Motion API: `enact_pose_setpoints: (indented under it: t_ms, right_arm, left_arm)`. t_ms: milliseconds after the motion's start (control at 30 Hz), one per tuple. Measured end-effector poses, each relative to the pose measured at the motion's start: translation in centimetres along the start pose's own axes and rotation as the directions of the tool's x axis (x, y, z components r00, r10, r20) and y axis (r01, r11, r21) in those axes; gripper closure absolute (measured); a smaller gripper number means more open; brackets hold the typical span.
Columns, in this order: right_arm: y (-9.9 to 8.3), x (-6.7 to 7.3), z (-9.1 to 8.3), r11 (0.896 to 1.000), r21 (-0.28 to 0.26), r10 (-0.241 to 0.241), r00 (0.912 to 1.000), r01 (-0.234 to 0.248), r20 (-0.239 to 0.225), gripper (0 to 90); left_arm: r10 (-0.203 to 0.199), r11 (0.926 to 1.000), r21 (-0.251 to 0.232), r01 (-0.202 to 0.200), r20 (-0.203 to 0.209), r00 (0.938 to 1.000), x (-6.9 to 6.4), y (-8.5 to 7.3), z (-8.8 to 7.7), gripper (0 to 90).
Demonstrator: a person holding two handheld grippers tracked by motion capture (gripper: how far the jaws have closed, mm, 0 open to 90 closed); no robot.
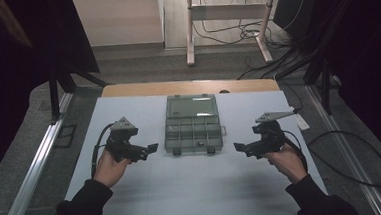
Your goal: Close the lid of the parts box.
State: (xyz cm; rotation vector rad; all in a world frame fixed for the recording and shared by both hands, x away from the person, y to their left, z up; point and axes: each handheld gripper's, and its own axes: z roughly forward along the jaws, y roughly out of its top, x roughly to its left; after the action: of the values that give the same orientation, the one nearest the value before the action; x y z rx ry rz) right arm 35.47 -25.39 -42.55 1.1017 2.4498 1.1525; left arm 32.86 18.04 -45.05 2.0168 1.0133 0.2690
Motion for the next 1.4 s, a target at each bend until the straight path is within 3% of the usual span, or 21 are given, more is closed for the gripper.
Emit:
enact_pose_setpoints:
  t_ms: [300,367,1033,1200,1400]
  right_arm:
    - [0.6,-0.6,1.2,1.000,0.019,0.014,0.9999,-0.014,-0.002,0.0]
    - [0.8,-0.7,1.6,1.000,0.017,-0.001,1.0000,0.001,-0.003,0.0]
    - [2.4,-0.7,3.9,0.999,0.032,-0.022,0.9997,0.022,-0.009,0.0]
    - [3.1,-0.7,4.6,1.000,0.021,0.003,0.9998,-0.002,-0.019,0.0]
    - [3.5,-0.9,5.2,1.000,0.014,-0.001,0.9999,0.001,-0.017,0.0]
  left_arm:
    - [-0.013,0.9999,0.003,0.013,0.011,0.9999,0.4,0.5,1.3,0.0]
    - [-0.018,0.9998,-0.002,0.018,0.019,0.9997,0.4,0.6,1.6,0.0]
    - [-0.005,0.9999,0.016,0.004,0.017,0.9999,1.9,1.0,3.3,0.0]
    - [0.018,0.9995,0.025,-0.019,0.016,0.9997,2.0,1.3,3.7,0.0]
    - [0.004,0.9992,0.039,-0.005,0.022,0.9997,2.2,1.5,4.1,0.0]
